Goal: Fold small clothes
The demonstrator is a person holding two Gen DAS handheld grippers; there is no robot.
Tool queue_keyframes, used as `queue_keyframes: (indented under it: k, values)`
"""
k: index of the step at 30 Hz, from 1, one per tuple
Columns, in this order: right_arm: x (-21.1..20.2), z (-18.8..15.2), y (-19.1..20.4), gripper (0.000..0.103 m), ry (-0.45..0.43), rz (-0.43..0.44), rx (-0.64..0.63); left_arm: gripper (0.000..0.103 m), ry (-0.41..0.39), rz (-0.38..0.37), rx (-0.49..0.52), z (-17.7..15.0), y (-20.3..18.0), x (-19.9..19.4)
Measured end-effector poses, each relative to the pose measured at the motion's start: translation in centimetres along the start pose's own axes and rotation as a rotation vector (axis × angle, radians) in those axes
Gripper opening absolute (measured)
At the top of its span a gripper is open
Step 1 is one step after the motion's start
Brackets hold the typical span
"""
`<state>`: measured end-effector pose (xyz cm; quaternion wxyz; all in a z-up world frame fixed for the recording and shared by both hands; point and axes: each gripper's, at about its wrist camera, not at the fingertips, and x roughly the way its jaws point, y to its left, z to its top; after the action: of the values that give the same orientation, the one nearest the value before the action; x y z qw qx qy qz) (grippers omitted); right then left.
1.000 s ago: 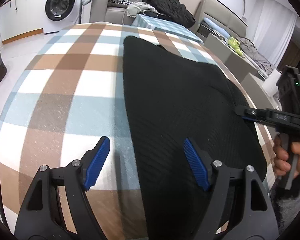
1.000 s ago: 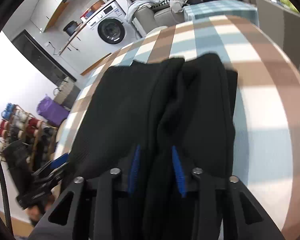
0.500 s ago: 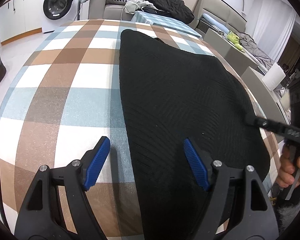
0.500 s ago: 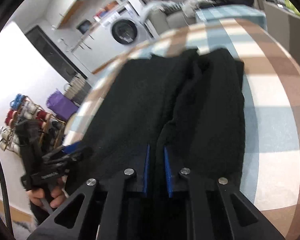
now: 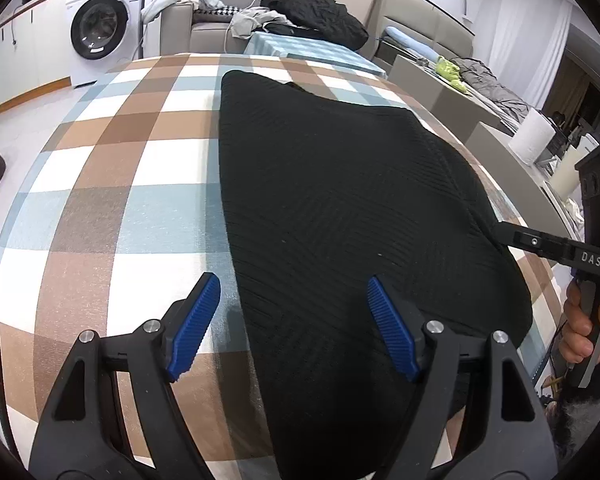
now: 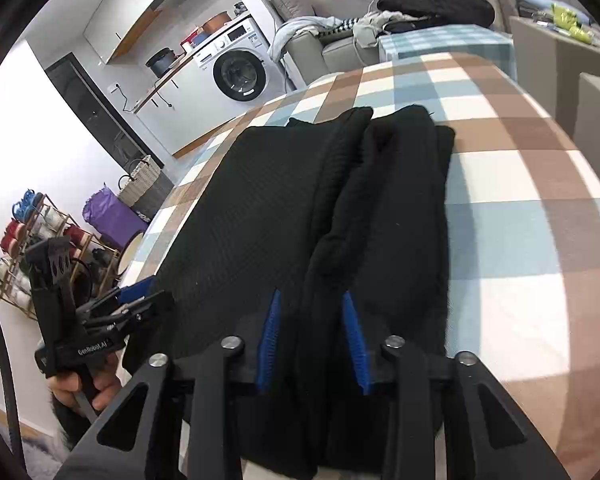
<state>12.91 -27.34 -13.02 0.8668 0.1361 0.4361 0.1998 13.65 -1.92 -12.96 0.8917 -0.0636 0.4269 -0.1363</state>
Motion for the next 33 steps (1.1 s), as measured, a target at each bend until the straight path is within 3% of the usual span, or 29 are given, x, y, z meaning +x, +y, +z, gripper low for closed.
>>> queue_keyframes:
  k: [7,11,13,17,20,24,27,33]
  values:
    - [-1.9,-2.4,0.8,0.034,-0.025,0.000,-0.053,0.074,-0.017,-0.004,0.026,-0.5,-1.0,-1.2]
    - [-0.9,-3.3,1.7,0.034,-0.003,0.060,-0.075,0.074,-0.031,-0.001,0.031,-0.5,-1.4,-1.8]
    - [0.2,-3.3,1.8,0.030,0.002,0.046,-0.072,0.074,-0.035,-0.003,0.038,-0.5,-1.6,-1.9]
    - [1.0,-3.3,2.4,0.008,-0.008,0.051,-0.080,0.074,-0.039,0.002,0.050,-0.7,-2.0,-2.1]
    - [-0.2,-3.4,2.8,0.007,-0.040,0.061,-0.088,0.074,-0.040,0.004,0.056,-0.8,-2.2,-2.1]
    - [0.9,-4.1,1.8,0.009,0.032,-0.014,-0.066,0.074,-0.035,0.006,0.067,-0.9,-2.6,-2.1]
    - [0.0,-3.6,1.8,0.013,-0.009,0.013,-0.066,0.075,-0.033,0.006,0.084,-1.2,-3.3,-2.1]
    - [0.5,-1.2,0.5,0.014,-0.051,-0.066,-0.037,0.075,-0.055,0.006,0.140,-1.7,-5.4,-2.8]
